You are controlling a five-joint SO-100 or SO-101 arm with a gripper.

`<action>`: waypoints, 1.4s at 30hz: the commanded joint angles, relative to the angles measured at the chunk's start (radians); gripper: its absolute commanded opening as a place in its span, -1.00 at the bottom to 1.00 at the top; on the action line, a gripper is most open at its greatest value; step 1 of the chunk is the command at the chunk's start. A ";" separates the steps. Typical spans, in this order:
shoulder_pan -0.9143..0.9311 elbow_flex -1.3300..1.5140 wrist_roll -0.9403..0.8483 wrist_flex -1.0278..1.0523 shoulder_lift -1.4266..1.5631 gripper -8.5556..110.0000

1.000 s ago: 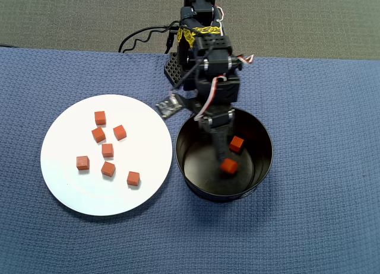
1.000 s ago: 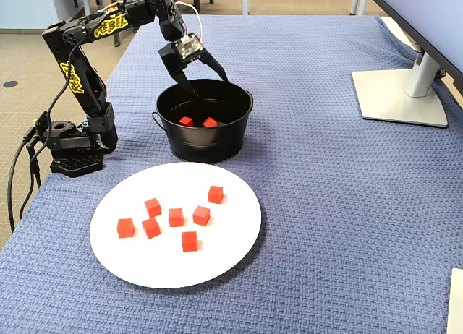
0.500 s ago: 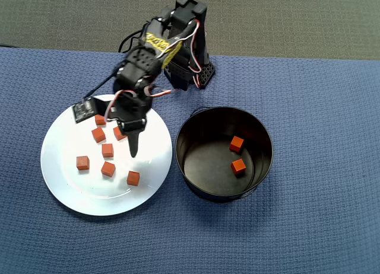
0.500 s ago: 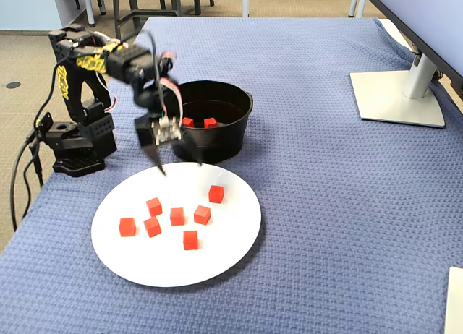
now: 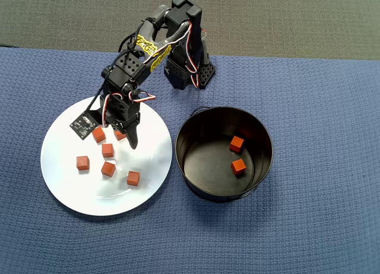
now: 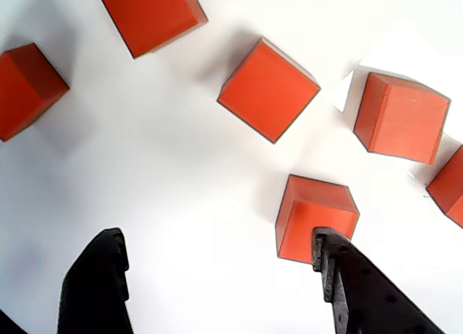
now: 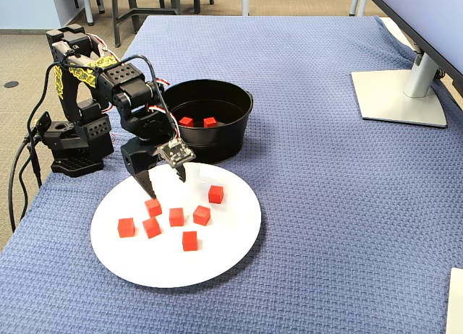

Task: Pick up the red cubes from the white plate and place them in the black recipient

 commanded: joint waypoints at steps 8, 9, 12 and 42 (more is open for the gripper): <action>0.034 -0.008 0.081 -0.060 0.026 -0.46; 0.040 -0.011 0.083 -0.060 0.026 -0.46; 0.064 -0.021 0.072 -0.060 0.021 -0.46; 0.103 0.100 0.098 -0.218 -0.035 -0.51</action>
